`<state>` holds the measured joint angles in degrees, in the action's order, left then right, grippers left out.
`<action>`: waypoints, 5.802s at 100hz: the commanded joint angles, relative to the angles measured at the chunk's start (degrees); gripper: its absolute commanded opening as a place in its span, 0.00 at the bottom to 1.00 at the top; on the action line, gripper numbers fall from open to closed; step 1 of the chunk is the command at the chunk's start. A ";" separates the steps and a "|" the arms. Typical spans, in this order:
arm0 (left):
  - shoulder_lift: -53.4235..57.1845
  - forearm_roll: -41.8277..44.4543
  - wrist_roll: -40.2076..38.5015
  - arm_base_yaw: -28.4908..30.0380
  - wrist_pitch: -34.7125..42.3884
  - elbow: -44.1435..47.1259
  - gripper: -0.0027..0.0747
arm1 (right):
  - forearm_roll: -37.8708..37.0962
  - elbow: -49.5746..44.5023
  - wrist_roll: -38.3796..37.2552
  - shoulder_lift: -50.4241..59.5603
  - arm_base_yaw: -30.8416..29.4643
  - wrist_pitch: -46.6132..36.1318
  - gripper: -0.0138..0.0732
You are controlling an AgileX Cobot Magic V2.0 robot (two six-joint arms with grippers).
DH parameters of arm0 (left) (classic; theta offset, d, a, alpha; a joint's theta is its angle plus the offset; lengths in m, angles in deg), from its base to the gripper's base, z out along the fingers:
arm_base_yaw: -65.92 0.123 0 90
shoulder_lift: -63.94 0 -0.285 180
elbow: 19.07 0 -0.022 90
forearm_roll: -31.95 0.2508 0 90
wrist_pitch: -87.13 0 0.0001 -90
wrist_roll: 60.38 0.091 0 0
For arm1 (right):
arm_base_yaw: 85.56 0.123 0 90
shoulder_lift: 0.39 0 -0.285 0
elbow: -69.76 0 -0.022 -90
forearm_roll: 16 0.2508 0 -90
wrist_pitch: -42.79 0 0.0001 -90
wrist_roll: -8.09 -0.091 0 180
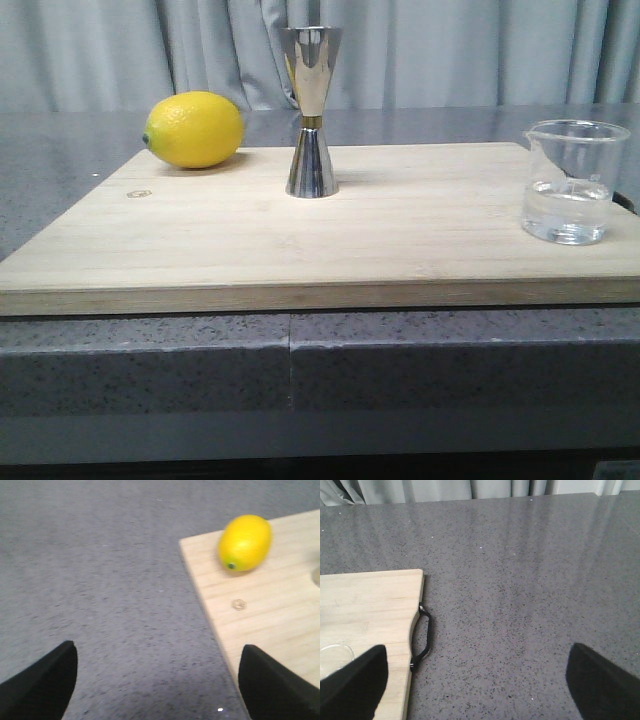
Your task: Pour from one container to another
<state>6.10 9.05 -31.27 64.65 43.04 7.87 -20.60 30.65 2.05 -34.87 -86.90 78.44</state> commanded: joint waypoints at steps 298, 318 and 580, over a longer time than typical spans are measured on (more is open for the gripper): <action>-58.87 -83.28 97.22 -19.23 -26.99 -17.10 0.28 | -0.93 2.00 0.12 -0.74 -0.33 -1.26 0.91; -58.87 -83.28 97.22 -19.23 -29.22 -18.48 0.28 | -0.93 2.00 0.12 -0.74 -0.33 -1.26 0.91; -42.81 -77.67 84.82 -19.23 -28.81 -20.26 0.28 | 12.57 -13.01 14.09 -12.76 24.28 -33.44 0.91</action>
<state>-39.52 -63.68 54.14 45.89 20.05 -10.99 -9.63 19.63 15.50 -47.52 -62.95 58.22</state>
